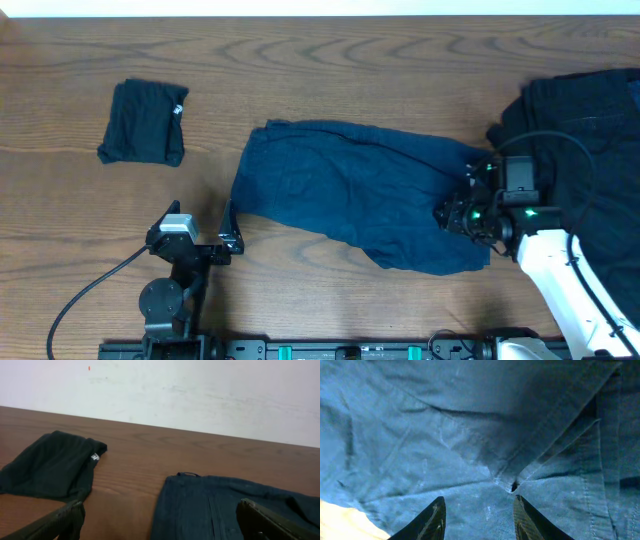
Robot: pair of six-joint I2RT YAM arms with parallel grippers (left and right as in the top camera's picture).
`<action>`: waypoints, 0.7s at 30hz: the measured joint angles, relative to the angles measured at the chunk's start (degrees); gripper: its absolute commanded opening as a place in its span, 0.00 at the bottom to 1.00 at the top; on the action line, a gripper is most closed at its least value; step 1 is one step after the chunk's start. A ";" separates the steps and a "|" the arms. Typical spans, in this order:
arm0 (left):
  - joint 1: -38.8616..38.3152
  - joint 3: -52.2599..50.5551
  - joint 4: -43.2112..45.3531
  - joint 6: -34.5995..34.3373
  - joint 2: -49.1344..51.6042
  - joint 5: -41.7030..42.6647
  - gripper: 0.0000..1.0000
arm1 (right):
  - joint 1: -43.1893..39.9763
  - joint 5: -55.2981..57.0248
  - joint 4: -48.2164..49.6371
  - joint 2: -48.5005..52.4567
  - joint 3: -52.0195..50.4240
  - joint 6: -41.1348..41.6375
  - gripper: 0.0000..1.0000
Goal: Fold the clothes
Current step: 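Grasp the right end of the navy trousers with the right gripper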
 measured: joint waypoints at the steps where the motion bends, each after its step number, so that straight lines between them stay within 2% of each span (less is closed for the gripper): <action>1: 0.00 0.00 0.00 0.02 0.00 0.00 0.98 | 0.48 0.37 0.00 0.00 0.00 0.00 0.43; 6: 0.00 0.00 0.00 0.02 0.00 0.00 0.98 | 2.36 1.75 0.96 0.00 0.00 0.68 0.44; 10: 0.00 0.00 0.00 0.02 0.00 0.00 0.98 | 4.11 2.62 1.68 0.00 0.00 -5.79 0.46; 12: 0.00 0.00 0.00 0.02 0.00 0.00 0.98 | 5.03 3.85 0.17 0.20 0.09 -9.88 0.42; 14: 0.00 0.00 0.00 0.02 0.00 0.00 0.98 | 5.49 5.44 -0.74 0.83 0.28 -12.59 0.27; 16: 0.00 0.00 0.00 0.02 0.00 0.00 0.98 | 5.51 6.64 -0.74 1.90 0.76 -14.64 0.27; 19: 0.00 0.00 0.00 0.00 0.00 0.00 0.98 | 5.51 9.44 0.74 4.39 1.44 -17.35 0.52; 21: 0.00 0.00 0.00 0.02 0.00 0.00 0.98 | 5.51 11.47 2.38 5.81 1.57 -18.38 0.80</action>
